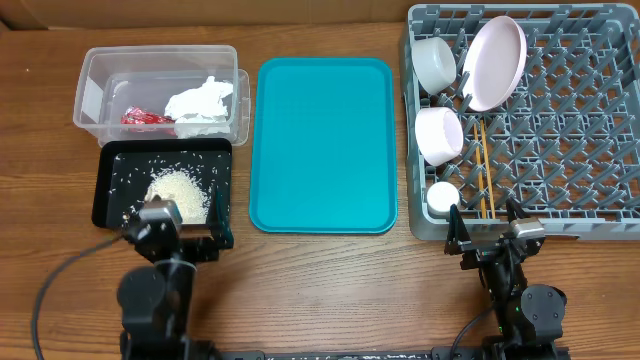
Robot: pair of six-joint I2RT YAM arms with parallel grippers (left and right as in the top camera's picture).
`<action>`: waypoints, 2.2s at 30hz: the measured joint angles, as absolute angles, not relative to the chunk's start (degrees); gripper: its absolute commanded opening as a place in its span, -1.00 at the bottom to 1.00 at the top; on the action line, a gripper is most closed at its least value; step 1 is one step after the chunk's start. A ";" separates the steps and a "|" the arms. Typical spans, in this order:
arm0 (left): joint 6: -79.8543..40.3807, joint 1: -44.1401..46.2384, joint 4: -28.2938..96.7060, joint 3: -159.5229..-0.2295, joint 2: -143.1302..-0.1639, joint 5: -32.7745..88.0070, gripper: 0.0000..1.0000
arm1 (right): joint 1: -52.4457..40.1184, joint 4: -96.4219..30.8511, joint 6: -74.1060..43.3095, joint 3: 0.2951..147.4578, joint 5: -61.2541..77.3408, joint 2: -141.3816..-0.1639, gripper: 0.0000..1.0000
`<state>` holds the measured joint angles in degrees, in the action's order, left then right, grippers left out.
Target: Sort waste into correct bins and load items into the dishwasher
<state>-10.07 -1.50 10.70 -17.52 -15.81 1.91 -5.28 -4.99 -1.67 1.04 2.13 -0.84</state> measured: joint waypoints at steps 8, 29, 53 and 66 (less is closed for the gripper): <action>-10.07 -1.50 9.52 -11.05 -5.15 1.91 1.00 | -5.30 -5.02 -1.69 1.04 2.13 -0.84 1.00; -10.04 -1.50 -5.98 -1.10 -0.86 0.78 1.00 | -5.30 -4.99 -1.65 1.04 2.13 -0.84 1.00; -10.04 -1.50 4.43 -0.49 -0.80 0.30 0.99 | -5.28 -4.99 -1.67 1.04 2.11 -0.84 1.00; -10.04 -1.50 4.43 -0.49 -0.80 0.30 1.00 | -5.30 -4.99 -1.67 1.04 2.11 -0.84 1.00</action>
<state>-10.04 -1.50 4.43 -0.49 -0.80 0.30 -5.30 -4.99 -1.67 1.04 2.11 -0.84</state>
